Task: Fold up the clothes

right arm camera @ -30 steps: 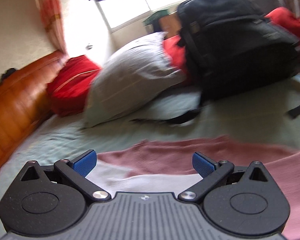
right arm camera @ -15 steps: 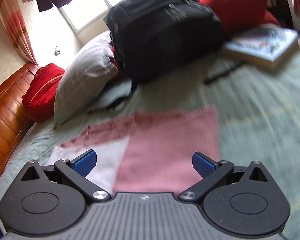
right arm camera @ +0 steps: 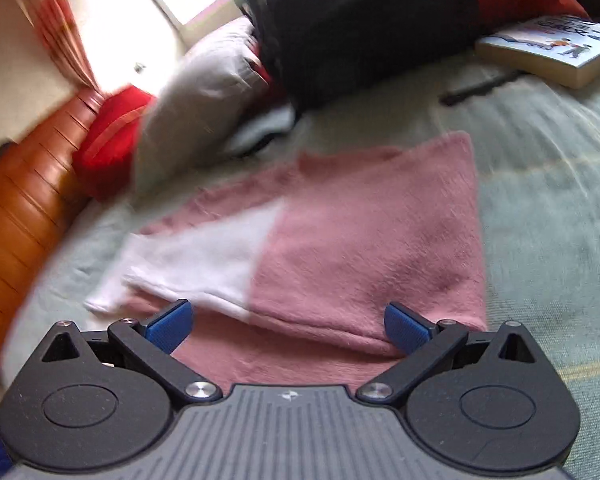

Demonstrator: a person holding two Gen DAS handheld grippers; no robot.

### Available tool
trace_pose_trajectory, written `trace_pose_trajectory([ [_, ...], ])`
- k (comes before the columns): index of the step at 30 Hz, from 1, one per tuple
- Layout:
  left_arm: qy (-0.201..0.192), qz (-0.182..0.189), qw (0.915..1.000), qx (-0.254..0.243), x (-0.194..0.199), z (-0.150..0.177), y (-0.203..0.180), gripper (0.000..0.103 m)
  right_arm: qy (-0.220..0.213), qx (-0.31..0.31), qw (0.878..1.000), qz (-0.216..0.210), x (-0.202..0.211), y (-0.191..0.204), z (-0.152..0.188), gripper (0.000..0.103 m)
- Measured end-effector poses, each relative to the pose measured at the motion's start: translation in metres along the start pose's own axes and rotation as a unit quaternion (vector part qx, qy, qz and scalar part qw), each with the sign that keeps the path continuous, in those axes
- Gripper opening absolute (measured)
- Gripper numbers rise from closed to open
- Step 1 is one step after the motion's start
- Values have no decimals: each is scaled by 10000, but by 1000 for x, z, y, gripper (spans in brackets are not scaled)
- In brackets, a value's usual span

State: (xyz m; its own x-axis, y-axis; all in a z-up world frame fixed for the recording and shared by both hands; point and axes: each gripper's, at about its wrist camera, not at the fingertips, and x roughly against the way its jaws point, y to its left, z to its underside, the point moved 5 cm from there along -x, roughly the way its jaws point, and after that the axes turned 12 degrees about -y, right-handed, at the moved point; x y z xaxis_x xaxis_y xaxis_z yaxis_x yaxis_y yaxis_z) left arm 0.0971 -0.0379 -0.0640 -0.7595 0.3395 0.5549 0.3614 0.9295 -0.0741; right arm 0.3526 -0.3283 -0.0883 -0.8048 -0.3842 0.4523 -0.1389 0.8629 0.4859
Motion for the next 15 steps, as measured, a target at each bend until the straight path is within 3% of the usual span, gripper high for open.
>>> trace_pose_trajectory([
  [3, 25, -111, 9999, 21, -1, -1, 8, 102, -17, 220, 9997, 128, -6, 11, 0, 103],
  [8, 25, -376, 9992, 164, 1, -3, 29, 102, -134, 591, 9980, -199, -23, 45, -15, 103],
  [12, 59, -601, 9974, 400, 2, -1, 47, 102, 327, 532, 9964, -565, -59, 61, -5, 103],
  [13, 82, -633, 9969, 452, 2, 0, 50, 102, 512, 502, 9958, -567, -71, 61, 2, 103],
  [15, 129, -678, 9963, 513, 0, 1, 55, 102, 481, 494, 9966, -456, -79, 63, 2, 103],
])
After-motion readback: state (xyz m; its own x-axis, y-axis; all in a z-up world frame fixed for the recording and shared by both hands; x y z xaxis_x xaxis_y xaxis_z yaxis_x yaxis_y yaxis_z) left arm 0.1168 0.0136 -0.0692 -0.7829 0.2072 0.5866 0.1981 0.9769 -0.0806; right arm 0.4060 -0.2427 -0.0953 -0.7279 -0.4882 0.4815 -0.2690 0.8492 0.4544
